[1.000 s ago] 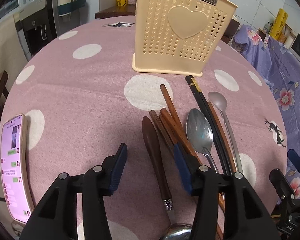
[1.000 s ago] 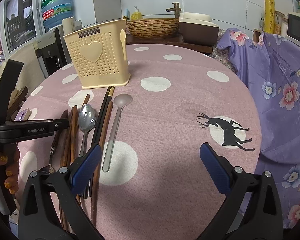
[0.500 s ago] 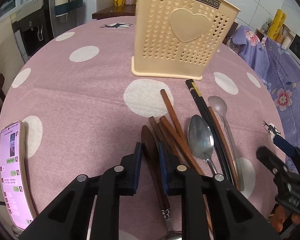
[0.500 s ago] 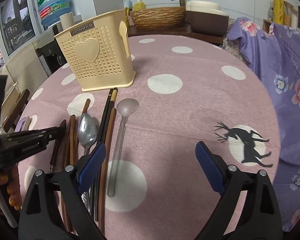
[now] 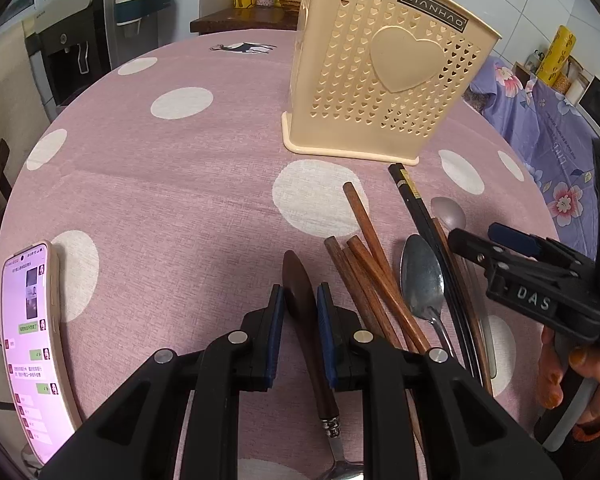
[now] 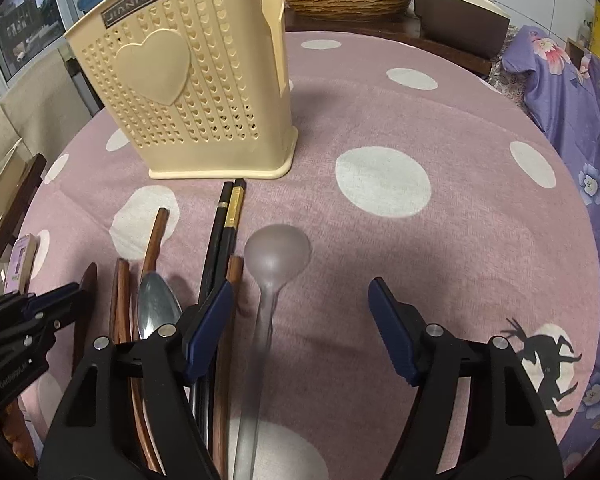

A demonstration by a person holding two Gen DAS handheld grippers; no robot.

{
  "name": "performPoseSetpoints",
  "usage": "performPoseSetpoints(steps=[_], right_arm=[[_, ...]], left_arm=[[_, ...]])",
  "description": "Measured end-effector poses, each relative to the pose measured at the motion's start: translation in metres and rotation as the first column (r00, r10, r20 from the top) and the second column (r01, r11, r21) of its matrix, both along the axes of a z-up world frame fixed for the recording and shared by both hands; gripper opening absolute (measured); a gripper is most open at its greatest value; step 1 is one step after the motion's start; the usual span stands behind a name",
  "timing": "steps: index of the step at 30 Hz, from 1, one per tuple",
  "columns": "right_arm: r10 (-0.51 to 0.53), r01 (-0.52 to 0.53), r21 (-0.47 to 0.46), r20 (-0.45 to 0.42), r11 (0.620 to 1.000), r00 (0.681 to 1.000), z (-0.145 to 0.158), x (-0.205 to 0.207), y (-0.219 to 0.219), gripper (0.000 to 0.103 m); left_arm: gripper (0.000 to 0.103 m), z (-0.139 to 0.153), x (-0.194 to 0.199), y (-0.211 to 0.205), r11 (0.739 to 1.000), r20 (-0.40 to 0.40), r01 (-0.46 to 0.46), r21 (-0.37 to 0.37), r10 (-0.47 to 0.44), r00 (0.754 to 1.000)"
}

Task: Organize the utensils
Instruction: 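Close left tool on the brown-handled spoon while right tool grasps the clear plastic spoon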

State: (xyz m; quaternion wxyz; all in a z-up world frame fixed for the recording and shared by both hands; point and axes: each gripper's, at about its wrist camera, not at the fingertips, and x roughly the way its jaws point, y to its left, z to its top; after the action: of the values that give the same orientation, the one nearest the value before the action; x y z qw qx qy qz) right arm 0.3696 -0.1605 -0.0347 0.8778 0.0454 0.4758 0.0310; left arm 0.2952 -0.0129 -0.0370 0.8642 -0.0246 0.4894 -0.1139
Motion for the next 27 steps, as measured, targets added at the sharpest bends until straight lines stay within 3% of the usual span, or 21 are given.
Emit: performPoseSetpoints(steps=[7,12,15,27], right_arm=[[0.012,-0.011,0.024,-0.025,1.0,1.0,0.002,0.012,0.003,0.058],[-0.009,0.011,0.063,-0.026,0.998,1.0,0.005,0.009,-0.009,0.058],[-0.003,0.004,0.031,-0.037,0.999,0.999,0.003,0.004,-0.008,0.053],[0.019,-0.021,-0.087,-0.023,0.996,1.0,0.002,0.01,0.017,0.052]], left_arm=[[0.018,-0.001,0.006,0.0,1.0,-0.007,0.001,0.002,-0.001,1.0],[0.018,-0.002,0.006,0.0,1.0,-0.002,0.001,0.002,-0.001,1.0],[0.018,-0.002,0.005,0.0,1.0,0.003,0.002,0.004,-0.002,1.0],[0.018,-0.003,0.006,-0.002,1.0,0.01,0.003,0.014,-0.003,1.0]])
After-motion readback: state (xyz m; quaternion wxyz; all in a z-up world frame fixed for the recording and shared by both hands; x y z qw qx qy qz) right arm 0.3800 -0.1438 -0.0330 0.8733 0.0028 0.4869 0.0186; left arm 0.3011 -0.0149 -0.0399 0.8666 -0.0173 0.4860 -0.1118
